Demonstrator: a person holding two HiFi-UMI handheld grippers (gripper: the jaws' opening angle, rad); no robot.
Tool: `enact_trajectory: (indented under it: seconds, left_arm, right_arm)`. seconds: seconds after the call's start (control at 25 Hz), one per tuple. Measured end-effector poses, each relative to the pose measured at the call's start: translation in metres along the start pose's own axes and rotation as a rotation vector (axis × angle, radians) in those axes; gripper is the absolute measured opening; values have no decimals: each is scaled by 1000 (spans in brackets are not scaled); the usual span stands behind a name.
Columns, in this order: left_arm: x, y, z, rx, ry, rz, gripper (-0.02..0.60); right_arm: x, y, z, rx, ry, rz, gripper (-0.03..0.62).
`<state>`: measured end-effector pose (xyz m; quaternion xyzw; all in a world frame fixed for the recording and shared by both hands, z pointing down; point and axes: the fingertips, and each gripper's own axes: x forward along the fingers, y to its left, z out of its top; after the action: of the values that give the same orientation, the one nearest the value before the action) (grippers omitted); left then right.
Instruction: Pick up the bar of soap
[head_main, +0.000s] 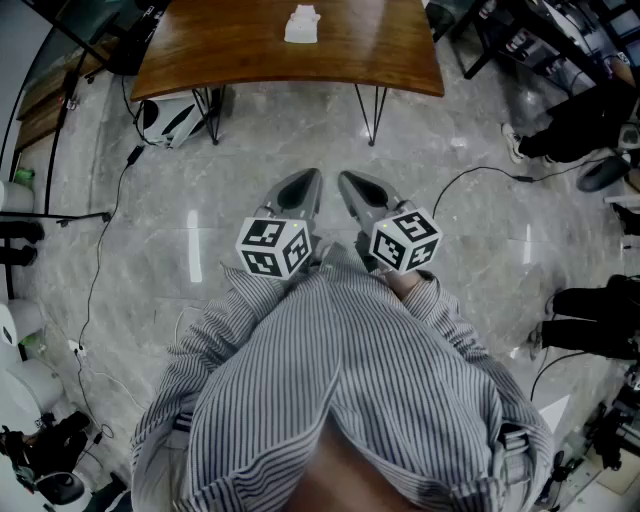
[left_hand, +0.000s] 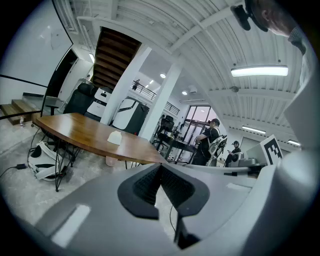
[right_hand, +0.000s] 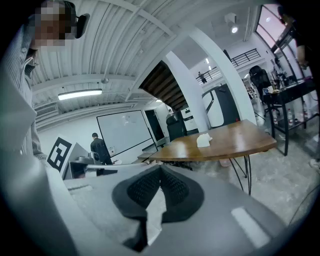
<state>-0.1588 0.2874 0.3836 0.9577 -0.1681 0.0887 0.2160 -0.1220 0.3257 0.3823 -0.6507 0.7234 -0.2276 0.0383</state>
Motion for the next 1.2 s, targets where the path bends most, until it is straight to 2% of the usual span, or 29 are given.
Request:
enact_trajectory:
  seconds: [0.56, 0.84, 1.0, 1.2]
  left_arm:
    - [12, -7, -6, -8, 22, 25, 6]
    - [29, -12, 3, -17, -10, -5, 6]
    - [43, -10, 10, -22, -21, 4, 6]
    - [59, -16, 5, -24, -20, 19, 6]
  right_arm:
    - [-2, -10, 2, -14, 27, 21, 2]
    - [1, -21, 16, -38, -7, 34, 3]
    - [3, -34, 29, -80, -21, 26, 3]
    - [2, -48, 29, -81, -9, 35, 3]
